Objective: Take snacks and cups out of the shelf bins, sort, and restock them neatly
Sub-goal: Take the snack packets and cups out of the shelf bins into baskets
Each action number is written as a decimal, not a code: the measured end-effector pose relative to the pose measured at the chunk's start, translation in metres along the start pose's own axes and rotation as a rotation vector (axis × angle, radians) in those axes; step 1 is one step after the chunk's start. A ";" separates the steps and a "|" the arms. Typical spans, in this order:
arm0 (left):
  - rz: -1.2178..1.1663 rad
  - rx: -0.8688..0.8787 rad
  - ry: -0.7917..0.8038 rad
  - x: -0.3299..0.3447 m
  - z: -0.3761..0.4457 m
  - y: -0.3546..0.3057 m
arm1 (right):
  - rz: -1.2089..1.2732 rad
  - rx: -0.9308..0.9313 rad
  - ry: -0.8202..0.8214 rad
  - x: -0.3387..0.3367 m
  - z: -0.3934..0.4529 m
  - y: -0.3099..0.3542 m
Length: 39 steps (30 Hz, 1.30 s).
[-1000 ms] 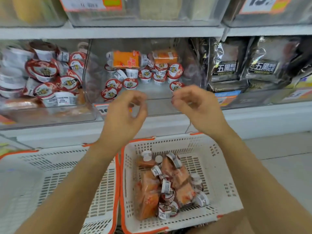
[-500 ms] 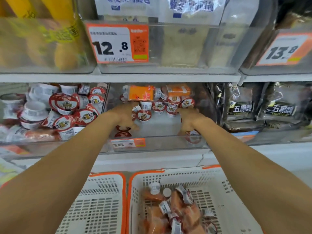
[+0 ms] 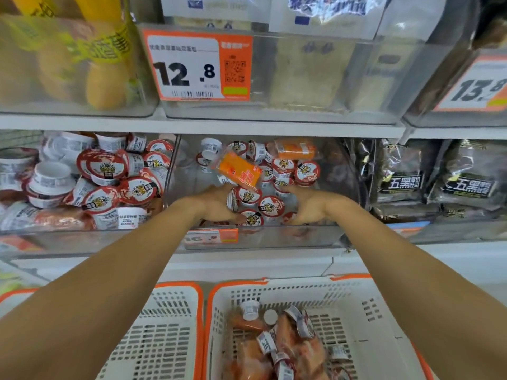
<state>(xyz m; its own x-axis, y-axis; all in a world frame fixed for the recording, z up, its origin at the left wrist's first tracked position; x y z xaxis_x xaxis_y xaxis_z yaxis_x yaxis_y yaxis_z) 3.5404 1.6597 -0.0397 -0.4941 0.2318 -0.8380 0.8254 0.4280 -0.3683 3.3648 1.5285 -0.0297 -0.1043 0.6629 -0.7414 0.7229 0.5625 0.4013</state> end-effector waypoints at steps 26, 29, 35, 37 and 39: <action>-0.998 0.025 -0.190 -0.024 -0.022 -0.008 | 0.798 -0.332 -0.132 -0.006 -0.013 0.051; -1.141 0.048 -0.216 -0.032 -0.040 -0.023 | 0.875 -0.372 -0.185 -0.013 -0.033 0.061; -1.058 0.183 -0.394 -0.034 -0.105 -0.062 | 0.834 -0.476 -0.261 -0.011 -0.100 0.065; -0.999 0.227 -0.420 -0.013 -0.131 -0.072 | 0.813 -0.474 -0.215 0.005 -0.127 0.055; -0.928 0.244 -0.411 0.024 -0.153 -0.076 | 0.868 -0.410 -0.135 0.033 -0.147 0.035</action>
<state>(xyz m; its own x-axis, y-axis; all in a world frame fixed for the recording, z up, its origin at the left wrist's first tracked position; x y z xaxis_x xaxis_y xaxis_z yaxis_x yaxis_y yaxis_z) 3.4239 1.7667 0.0297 -0.8692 -0.4323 -0.2399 0.2246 0.0869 -0.9706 3.2860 1.6425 0.0386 0.4511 0.8808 -0.1435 0.2145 0.0491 0.9755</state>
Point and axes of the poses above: each hand's wrist, its own z-axis towards the middle knuckle, its own x-axis out of the palm, y = z × x, the point moved 4 cm from there along z, towards the middle knuckle, and after that the axes turned 7 degrees about z, right-handed, at the moved point
